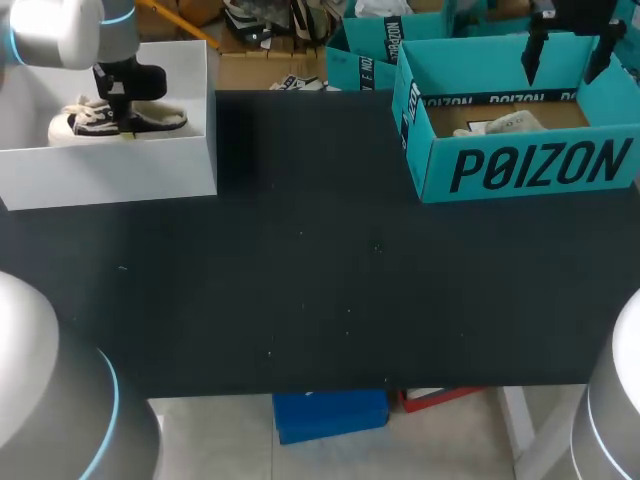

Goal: Take the shoe out of the shoebox, open the shoe tongue, remove and reinsert the insole, then place the shoe into the shoebox

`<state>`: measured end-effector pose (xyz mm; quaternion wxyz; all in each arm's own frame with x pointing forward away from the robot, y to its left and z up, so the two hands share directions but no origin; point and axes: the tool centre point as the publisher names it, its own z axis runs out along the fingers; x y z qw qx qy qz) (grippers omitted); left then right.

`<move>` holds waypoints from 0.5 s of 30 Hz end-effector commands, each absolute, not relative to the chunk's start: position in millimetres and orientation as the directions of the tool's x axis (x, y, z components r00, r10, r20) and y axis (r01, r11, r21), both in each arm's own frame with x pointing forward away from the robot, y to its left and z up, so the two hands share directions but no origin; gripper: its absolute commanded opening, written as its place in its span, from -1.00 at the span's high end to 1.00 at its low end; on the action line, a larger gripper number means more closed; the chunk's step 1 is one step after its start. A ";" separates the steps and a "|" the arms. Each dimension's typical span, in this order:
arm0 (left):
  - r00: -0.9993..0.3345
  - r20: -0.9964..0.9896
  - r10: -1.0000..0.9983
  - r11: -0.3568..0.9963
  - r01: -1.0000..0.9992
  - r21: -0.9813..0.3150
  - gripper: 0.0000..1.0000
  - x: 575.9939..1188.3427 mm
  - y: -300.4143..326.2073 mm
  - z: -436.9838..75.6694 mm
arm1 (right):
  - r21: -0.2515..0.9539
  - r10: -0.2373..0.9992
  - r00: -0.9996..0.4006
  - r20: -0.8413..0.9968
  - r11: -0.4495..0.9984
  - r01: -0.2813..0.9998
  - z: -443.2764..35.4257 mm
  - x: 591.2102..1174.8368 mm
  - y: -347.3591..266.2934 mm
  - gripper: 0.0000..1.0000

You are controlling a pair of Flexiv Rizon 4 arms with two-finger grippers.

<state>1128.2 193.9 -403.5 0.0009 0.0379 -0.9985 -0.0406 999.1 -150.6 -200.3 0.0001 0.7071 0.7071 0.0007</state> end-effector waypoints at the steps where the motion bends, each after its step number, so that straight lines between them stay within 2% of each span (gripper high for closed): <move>1: -0.998 -0.028 -0.061 0.995 -0.063 0.076 1.00 1118.0 191.8 -369.3 | 0.000 1.000 0.000 0.000 0.000 1.000 -200.1 999.7 -150.4 -1.00; 15: -0.994 -0.107 -0.020 0.998 -0.027 0.063 1.00 1101.2 167.7 -266.4 | 0.000 1.000 0.000 0.000 0.000 1.000 -200.1 999.7 -150.4 -1.00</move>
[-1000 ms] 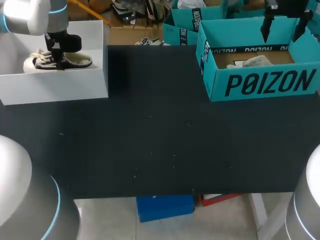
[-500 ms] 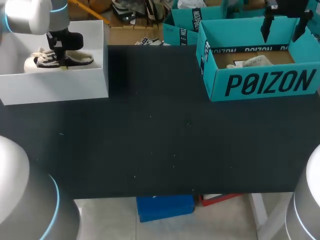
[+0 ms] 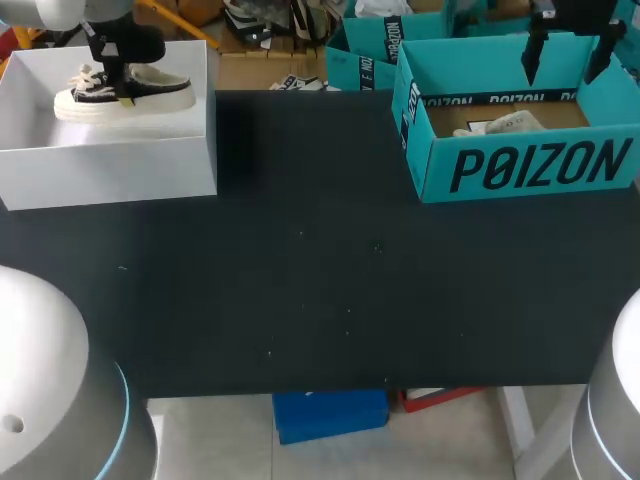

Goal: Take the shoe out of the shoebox, open the shoe tongue, remove and reinsert the insole, then place the shoe into the shoebox

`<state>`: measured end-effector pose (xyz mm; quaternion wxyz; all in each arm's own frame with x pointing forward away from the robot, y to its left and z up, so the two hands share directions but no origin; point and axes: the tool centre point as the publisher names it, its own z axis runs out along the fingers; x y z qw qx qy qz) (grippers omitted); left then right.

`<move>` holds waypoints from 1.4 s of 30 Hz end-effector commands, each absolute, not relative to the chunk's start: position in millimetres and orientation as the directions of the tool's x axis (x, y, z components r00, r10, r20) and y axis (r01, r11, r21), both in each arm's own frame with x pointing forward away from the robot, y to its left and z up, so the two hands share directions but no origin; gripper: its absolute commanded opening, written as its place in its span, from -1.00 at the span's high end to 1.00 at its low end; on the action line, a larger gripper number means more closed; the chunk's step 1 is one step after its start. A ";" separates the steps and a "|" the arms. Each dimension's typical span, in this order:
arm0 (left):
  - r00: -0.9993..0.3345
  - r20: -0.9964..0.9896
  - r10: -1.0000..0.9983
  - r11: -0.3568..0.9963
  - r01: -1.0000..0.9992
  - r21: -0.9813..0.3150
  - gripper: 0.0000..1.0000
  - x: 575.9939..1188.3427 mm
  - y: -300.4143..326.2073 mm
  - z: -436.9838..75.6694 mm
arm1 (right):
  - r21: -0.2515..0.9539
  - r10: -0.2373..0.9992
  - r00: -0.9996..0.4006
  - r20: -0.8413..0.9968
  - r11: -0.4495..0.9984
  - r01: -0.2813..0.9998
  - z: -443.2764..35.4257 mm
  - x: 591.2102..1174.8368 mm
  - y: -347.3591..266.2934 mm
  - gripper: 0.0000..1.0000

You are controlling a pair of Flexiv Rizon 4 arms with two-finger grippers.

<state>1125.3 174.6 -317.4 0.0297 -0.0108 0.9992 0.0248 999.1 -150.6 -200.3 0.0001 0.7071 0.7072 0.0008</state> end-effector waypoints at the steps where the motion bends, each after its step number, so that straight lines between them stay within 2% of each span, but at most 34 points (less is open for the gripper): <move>1: -0.993 -0.114 -0.022 0.997 -0.030 0.066 1.00 1099.8 166.3 -261.9 | 0.000 1.000 0.000 0.000 0.000 1.000 -200.1 999.7 -150.4 -1.00; 12: -0.958 -0.271 -0.091 0.989 -0.118 0.087 1.00 1049.4 98.9 -169.5 | 0.000 1.000 0.000 0.000 0.000 1.000 -200.1 999.7 -150.4 -1.00; 20: -0.934 -0.317 -0.163 0.979 -0.193 0.064 1.00 974.1 28.0 -142.1 | 0.000 1.000 0.000 0.000 0.000 1.000 -200.1 999.7 -150.4 -1.00; 24: -0.926 -0.339 -0.168 0.973 -0.211 0.096 1.00 942.0 1.3 -136.2 | 0.000 1.000 0.000 0.000 0.000 1.000 -200.1 999.7 -150.4 -1.00; 32: -0.920 -0.362 -0.148 0.974 -0.199 0.108 1.00 909.8 -29.4 -151.5 | 0.000 1.000 0.000 0.000 0.000 1.000 -200.1 999.7 -150.4 -1.00; 42: -0.905 -0.386 -0.178 0.969 -0.229 0.092 1.00 875.6 -54.4 -216.4 | 0.000 1.000 0.000 0.000 0.000 1.000 -200.1 999.7 -150.4 -1.00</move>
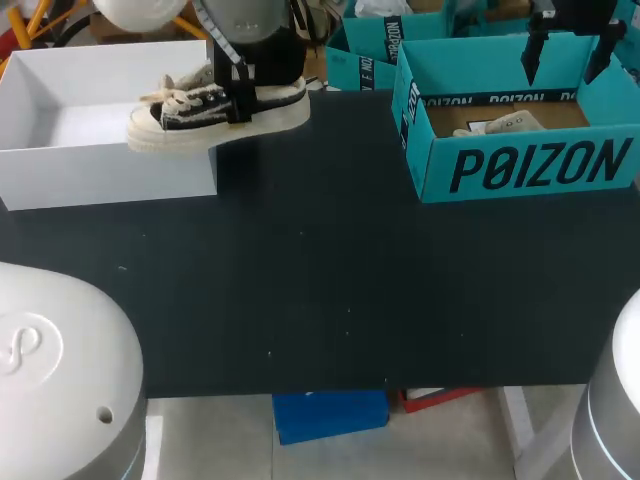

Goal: Take the shoe out of the shoebox, open the shoe tongue, remove and reinsert the insole, then place the shoe into the shoebox

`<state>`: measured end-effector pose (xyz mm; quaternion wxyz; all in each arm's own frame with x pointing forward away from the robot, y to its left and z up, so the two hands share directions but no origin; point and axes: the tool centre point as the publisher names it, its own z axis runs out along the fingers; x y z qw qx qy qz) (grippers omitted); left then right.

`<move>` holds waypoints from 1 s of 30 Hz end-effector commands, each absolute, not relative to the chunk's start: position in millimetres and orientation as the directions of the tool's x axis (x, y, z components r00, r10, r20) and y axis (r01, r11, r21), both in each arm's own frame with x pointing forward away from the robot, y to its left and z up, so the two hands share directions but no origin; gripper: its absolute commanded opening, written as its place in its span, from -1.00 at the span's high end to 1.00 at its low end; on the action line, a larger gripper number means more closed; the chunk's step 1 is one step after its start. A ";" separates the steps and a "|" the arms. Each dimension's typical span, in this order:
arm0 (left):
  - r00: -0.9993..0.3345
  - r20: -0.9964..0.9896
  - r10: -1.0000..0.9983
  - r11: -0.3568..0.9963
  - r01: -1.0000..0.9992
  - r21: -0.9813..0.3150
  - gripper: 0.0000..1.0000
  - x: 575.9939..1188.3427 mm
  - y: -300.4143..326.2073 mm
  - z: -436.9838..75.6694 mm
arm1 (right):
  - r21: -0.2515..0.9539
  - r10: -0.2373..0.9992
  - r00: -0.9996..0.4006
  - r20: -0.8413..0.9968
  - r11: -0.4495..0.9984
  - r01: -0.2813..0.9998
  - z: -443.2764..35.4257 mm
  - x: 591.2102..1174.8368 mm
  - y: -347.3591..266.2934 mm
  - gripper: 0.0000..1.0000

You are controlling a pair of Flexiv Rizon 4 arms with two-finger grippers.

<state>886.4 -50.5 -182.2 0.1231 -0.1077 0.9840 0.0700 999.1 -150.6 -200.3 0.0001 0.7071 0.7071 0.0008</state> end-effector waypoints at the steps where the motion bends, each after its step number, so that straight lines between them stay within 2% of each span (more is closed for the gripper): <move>1: -0.906 -0.387 -0.172 0.971 -0.223 0.090 1.00 873.0 -57.0 -226.3 | 0.000 1.000 0.000 0.000 0.000 1.000 -200.1 999.7 -150.4 -1.00; 14: -0.931 -0.364 -0.019 0.986 -0.077 0.147 1.00 849.0 -99.3 -343.7 | 0.000 1.000 0.000 0.000 0.000 1.000 -200.1 999.7 -150.4 -1.00; 23: -0.935 -0.355 -0.004 0.988 -0.059 0.145 1.00 849.3 -115.6 -382.2 | 0.000 1.000 0.000 0.000 0.000 1.000 -200.1 999.7 -150.4 -1.00; 30: -0.940 -0.342 0.002 0.990 -0.046 0.131 1.00 844.7 -122.7 -392.6 | 0.000 1.000 0.000 0.000 0.000 1.000 -200.1 999.7 -150.4 -1.00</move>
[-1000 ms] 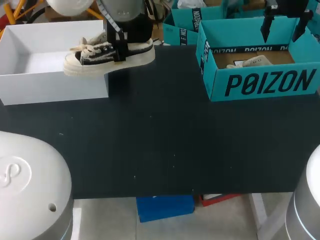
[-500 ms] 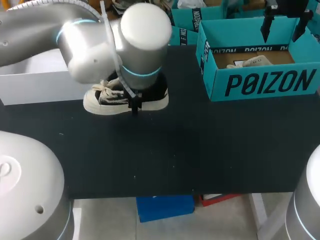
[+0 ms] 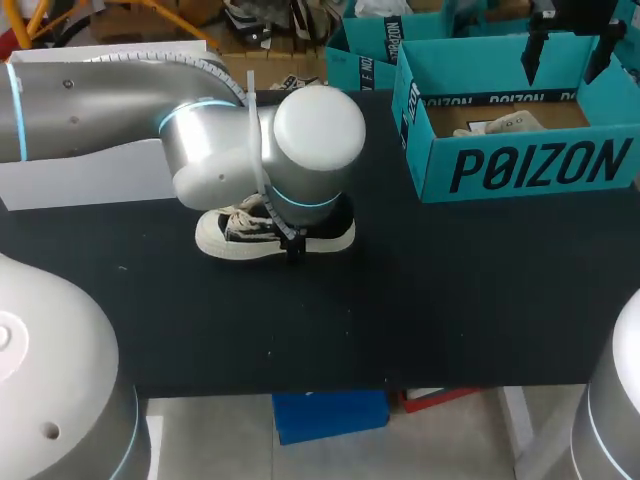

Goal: Take the shoe out of the shoebox, open the shoe tongue, remove and reinsert the insole, then place the shoe into the shoebox

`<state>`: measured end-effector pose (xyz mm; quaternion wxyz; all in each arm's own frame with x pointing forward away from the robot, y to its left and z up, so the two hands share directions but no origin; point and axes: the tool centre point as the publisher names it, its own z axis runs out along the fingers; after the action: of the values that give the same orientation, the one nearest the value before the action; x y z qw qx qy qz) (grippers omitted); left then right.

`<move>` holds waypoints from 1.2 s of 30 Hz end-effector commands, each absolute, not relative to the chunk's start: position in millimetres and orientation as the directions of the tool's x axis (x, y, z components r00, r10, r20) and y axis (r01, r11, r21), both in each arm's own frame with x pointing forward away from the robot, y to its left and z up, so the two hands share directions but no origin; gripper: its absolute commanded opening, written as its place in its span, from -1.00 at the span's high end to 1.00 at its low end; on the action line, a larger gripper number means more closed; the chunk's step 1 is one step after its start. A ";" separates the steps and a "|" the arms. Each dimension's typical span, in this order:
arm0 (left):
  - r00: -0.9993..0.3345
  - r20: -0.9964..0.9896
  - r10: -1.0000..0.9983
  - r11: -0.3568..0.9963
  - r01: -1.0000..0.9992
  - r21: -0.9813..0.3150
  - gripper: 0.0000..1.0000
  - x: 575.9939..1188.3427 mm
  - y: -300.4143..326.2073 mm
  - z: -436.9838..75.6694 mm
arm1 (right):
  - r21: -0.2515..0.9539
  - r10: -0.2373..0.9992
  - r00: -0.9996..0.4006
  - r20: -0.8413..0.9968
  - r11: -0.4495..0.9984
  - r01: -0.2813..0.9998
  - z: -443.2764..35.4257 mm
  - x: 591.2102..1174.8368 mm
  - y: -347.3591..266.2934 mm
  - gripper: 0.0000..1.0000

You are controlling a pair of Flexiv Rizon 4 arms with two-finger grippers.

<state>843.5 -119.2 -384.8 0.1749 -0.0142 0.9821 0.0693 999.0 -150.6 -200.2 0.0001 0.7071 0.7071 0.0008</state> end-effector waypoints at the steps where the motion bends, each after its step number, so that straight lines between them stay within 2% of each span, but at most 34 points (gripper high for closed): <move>1: -0.940 -0.342 0.009 0.990 -0.039 0.133 1.00 844.1 -123.4 -394.3 | 0.000 1.000 0.000 0.000 0.000 1.000 -200.1 999.7 -150.4 -1.00; 9: -0.951 -0.308 0.037 0.989 -0.010 0.149 1.00 841.3 -124.5 -408.0 | 0.000 1.000 0.000 0.000 0.000 1.000 -200.1 999.7 -150.4 -1.00; 10: -0.953 -0.300 0.042 0.988 -0.005 0.152 0.70 841.2 -124.6 -409.3 | 0.000 1.000 0.000 0.000 0.000 1.000 -200.1 999.7 -150.4 -1.00; 11: -0.955 -0.293 0.053 0.988 0.007 0.157 -0.54 840.9 -125.2 -410.9 | 0.000 1.000 0.000 0.000 0.000 1.000 -200.1 999.7 -150.4 -1.00; 12: -0.955 -0.291 0.059 0.986 0.011 0.164 -1.00 840.7 -125.7 -411.9 | 0.000 1.000 0.000 0.000 0.000 1.000 -200.1 999.7 -150.4 -1.00; 17: -0.962 -0.264 0.068 0.992 0.037 0.120 -1.00 839.3 -124.6 -397.8 | 0.000 1.000 0.000 0.000 0.000 1.000 -200.1 999.7 -150.4 -1.00; 24: -0.969 -0.233 0.085 0.995 0.093 -0.024 -1.00 840.8 -119.5 -337.8 | 0.000 1.000 0.000 0.000 0.000 1.000 -200.1 999.7 -150.4 -1.00; 30: -0.981 -0.192 0.009 0.986 0.041 -0.163 -1.00 843.1 -98.1 -280.8 | 0.000 1.000 0.000 0.000 0.000 1.000 -200.1 999.7 -150.4 -1.00; 36: -0.991 -0.117 -0.057 0.952 -0.019 -0.307 -1.00 845.0 -68.3 -250.0 | 0.000 1.000 0.000 0.000 0.000 1.000 -200.1 999.7 -150.4 -1.00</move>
<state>850.4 -112.9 -280.0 0.0676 -0.0275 0.9952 -0.0652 999.0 -150.5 -200.2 0.0001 0.7071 0.7072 0.0008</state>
